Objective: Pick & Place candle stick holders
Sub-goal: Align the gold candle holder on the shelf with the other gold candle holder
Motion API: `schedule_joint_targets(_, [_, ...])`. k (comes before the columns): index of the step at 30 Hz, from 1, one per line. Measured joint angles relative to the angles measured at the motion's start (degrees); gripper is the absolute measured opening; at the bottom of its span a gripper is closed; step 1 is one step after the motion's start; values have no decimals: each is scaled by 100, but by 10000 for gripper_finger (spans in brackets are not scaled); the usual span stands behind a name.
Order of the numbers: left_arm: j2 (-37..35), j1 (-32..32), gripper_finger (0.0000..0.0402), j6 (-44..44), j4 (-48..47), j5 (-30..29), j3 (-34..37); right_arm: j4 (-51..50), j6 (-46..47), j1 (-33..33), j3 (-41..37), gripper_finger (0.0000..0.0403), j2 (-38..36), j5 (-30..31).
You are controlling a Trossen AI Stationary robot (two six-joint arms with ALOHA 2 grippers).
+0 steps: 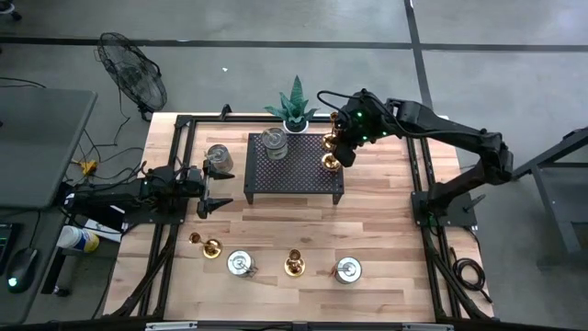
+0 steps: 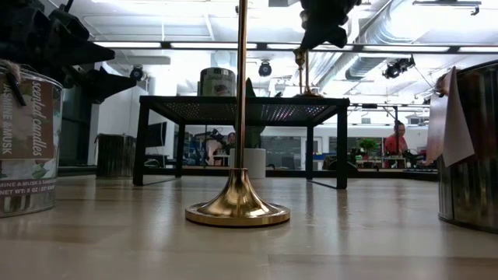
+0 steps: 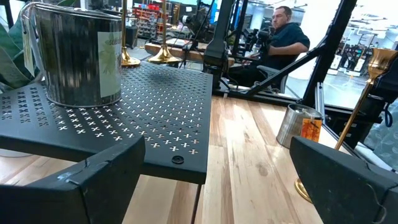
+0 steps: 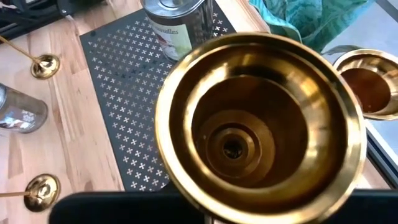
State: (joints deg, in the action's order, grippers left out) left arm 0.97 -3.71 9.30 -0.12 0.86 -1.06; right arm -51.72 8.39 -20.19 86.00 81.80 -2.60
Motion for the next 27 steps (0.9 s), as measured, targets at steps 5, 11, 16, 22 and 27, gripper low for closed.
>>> schedule_joint_targets(5, [1,0,392,0,2,-1,2,6,-145,-10,0,9,3,57])
schedule_joint_targets(11, [0,0,392,1,1,0,2,16,-143,-10,-6,7,3,62])
schedule_joint_targets(16, [2,0,392,2,0,-2,3,10,-136,-8,-72,11,30,66])
schedule_joint_targets(22, [1,-1,392,0,2,0,7,55,-555,-6,-72,10,77,64])
schedule_joint_targets(27, [0,-2,392,0,1,-2,7,57,-985,-4,-72,11,79,66])
